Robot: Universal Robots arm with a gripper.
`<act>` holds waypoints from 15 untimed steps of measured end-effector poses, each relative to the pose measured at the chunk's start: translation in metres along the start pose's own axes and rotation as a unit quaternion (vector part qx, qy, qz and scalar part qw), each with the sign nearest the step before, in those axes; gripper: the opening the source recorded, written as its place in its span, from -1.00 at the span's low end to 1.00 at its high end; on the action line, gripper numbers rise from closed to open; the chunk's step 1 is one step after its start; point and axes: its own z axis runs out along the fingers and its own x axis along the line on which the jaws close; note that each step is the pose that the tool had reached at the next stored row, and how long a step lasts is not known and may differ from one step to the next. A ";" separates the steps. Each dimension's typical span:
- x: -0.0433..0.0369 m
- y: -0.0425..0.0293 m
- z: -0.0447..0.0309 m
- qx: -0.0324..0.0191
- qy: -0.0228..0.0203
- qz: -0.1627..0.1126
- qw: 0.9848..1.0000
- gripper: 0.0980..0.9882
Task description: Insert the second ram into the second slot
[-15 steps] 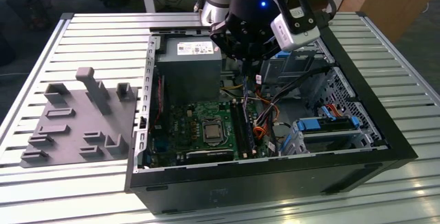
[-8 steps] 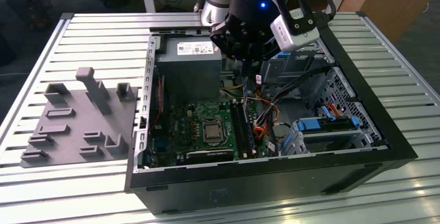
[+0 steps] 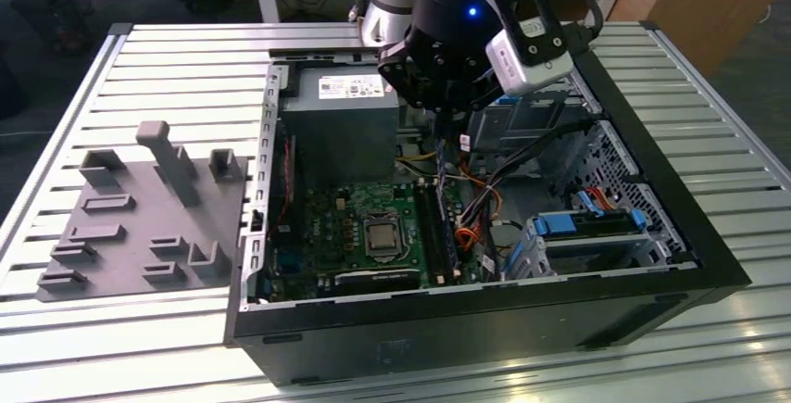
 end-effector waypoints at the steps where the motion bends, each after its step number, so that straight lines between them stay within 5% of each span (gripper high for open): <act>1: 0.0000 0.0000 0.0002 0.000 0.000 0.000 1.000 -0.96; 15: 0.0000 -0.0007 0.0033 0.000 0.000 0.000 1.000 -0.96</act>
